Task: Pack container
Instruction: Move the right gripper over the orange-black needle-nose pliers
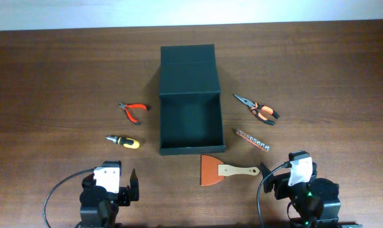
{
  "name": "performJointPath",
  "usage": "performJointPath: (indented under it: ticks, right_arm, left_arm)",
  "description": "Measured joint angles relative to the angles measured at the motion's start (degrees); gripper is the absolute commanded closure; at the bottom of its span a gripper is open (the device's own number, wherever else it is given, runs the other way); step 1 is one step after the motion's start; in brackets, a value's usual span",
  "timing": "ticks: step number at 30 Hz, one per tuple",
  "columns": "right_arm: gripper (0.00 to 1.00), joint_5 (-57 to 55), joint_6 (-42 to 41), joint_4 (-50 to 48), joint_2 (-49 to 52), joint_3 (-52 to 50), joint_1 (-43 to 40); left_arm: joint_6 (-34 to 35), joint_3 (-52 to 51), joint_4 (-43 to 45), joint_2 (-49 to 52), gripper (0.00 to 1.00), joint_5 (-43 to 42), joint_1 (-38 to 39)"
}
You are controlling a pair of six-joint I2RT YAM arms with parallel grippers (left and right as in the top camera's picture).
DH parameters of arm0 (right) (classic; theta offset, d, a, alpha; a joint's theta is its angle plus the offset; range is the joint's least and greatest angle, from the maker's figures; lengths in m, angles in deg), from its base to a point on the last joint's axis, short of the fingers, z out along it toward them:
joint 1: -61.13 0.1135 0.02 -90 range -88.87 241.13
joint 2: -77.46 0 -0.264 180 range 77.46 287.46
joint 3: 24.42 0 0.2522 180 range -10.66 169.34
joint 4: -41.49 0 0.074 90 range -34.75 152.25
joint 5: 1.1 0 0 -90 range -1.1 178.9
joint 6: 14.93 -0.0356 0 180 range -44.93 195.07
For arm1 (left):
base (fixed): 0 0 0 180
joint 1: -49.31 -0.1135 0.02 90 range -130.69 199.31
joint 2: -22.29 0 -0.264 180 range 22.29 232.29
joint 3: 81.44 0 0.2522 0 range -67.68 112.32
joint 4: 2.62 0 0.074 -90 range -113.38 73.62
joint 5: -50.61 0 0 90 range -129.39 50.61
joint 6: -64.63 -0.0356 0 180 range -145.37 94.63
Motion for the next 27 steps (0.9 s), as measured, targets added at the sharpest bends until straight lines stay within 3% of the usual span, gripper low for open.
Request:
performJointPath:
  ticks: [4, 12, 27]
  right_arm:
    - [0.01, 0.00, -0.02, -1.01, 6.99, 5.38, 0.00]
    - [0.01, 0.26, -0.02, 1.81, 27.10, 26.69, 0.00]
    - [0.01, -0.02, 0.07, 18.62, 67.36, 61.24, -0.04]
  left_arm:
    - [0.00, 0.00, 0.07, 0.00, 0.01, 0.00, 0.00]
    - [0.00, -0.04, 0.11, -0.04, 0.01, 0.00, 0.00]
    - [0.00, -0.11, 0.07, -0.09, 0.01, 0.00, 0.00]
